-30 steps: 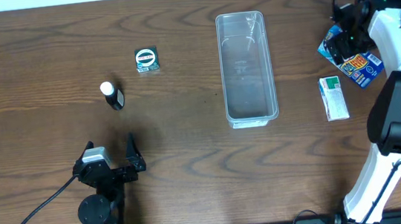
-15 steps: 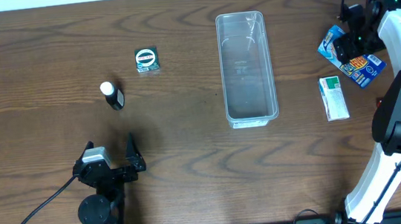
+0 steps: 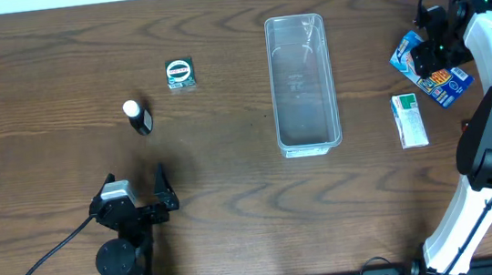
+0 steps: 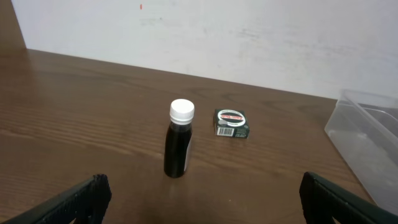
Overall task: Pack container
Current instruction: 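Lower the right gripper onto the blue box and close on it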
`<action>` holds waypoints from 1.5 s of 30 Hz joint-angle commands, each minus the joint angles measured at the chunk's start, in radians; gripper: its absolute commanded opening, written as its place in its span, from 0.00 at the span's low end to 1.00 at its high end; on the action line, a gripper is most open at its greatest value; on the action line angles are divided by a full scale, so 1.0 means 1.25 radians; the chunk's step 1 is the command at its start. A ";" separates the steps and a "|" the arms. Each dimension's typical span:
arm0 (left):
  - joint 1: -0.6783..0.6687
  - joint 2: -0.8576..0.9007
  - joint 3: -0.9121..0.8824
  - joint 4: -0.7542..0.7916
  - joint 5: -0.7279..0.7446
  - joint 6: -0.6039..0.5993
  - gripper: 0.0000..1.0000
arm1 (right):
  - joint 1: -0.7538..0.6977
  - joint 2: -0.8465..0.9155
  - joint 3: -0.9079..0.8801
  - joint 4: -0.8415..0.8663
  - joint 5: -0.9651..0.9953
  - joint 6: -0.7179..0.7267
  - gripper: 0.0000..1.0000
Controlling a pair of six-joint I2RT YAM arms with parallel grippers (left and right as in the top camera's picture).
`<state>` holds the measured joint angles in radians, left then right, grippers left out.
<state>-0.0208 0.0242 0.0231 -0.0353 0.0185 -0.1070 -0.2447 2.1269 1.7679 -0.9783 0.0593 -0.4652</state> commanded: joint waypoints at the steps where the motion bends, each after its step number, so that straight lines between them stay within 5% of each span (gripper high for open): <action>1: -0.002 -0.006 -0.015 -0.031 -0.021 0.005 0.98 | -0.004 0.002 -0.001 -0.001 -0.006 -0.007 0.76; 22: -0.002 -0.006 -0.015 -0.031 -0.021 0.005 0.98 | -0.005 0.028 -0.003 -0.004 -0.021 -0.018 0.76; 31: -0.002 -0.006 -0.015 -0.031 -0.021 0.005 0.98 | -0.005 0.028 -0.003 -0.004 -0.021 -0.018 0.51; 45: -0.002 -0.006 -0.015 -0.031 -0.021 0.005 0.98 | -0.005 0.028 -0.003 -0.004 -0.021 0.023 0.33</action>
<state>-0.0208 0.0242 0.0231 -0.0353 0.0189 -0.1070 -0.2447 2.1498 1.7676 -0.9821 0.0402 -0.4698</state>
